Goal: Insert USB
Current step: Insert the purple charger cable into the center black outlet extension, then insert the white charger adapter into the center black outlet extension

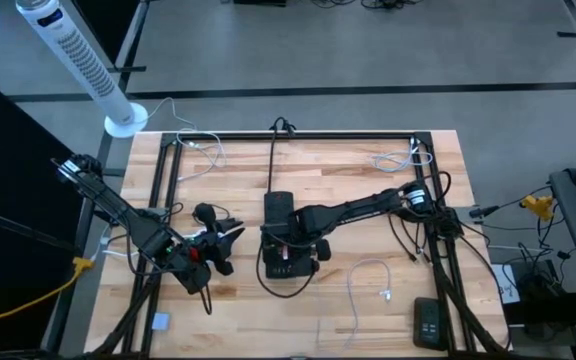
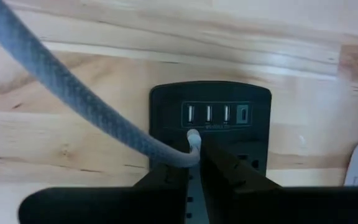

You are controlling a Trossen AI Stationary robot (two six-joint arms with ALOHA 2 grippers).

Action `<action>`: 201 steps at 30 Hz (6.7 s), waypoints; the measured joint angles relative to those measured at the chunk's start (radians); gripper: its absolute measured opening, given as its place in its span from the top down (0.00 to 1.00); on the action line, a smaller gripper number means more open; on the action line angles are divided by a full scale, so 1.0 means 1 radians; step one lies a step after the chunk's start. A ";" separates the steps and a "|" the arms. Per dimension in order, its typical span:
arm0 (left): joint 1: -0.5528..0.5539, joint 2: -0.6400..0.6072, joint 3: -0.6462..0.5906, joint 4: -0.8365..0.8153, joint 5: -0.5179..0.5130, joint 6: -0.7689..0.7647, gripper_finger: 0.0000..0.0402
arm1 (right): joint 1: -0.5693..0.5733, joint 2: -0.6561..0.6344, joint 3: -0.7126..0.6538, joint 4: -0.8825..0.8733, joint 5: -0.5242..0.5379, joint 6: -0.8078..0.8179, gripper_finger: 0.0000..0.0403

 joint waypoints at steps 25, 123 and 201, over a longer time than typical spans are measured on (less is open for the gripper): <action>0.010 -0.001 -0.001 -0.021 -0.011 0.013 0.85 | 0.011 0.030 -0.001 0.010 -0.039 -0.046 0.98; 0.009 -0.010 -0.005 -0.030 -0.011 0.009 0.85 | -0.005 0.082 0.219 -0.129 0.194 0.399 0.42; -0.513 0.816 0.754 -0.903 1.315 -2.059 0.59 | 0.491 -0.653 -0.820 1.055 0.117 1.054 0.87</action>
